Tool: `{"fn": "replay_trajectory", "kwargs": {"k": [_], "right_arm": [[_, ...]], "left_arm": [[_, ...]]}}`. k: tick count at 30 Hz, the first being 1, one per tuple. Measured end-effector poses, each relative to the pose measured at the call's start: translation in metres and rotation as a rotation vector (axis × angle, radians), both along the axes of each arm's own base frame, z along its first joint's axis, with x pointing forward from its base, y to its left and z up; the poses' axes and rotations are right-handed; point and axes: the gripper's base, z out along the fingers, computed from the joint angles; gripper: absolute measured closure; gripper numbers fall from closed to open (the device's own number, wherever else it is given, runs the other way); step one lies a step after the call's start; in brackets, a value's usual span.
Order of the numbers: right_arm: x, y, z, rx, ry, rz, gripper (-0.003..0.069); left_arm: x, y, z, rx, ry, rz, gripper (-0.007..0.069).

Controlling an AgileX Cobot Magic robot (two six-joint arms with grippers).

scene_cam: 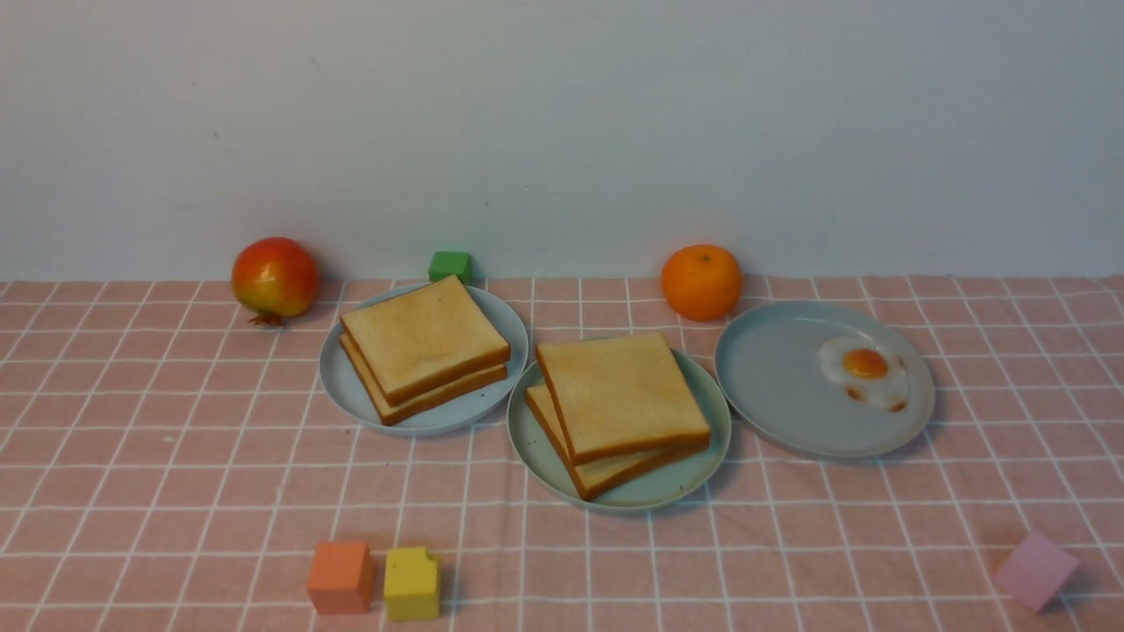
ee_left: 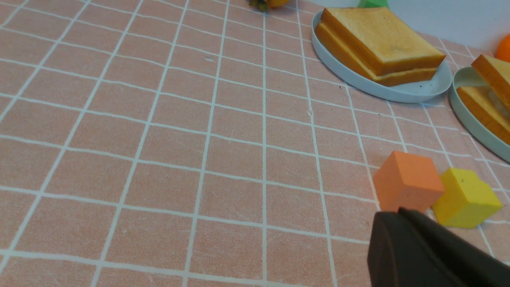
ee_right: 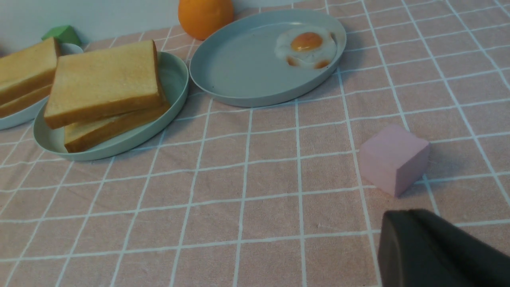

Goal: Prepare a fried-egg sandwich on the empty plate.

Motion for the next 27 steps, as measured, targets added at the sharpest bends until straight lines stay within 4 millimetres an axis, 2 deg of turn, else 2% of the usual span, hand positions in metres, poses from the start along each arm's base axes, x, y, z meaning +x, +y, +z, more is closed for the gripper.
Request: {"fn": "replay_trajectory", "kwargs": {"k": [27], "right_arm": [[0.0000,0.0000,0.0000,0.000,0.000,0.000,0.0589]], "left_arm": [[0.0000,0.0000,0.0000,0.000,0.000,0.000,0.0612]]}}
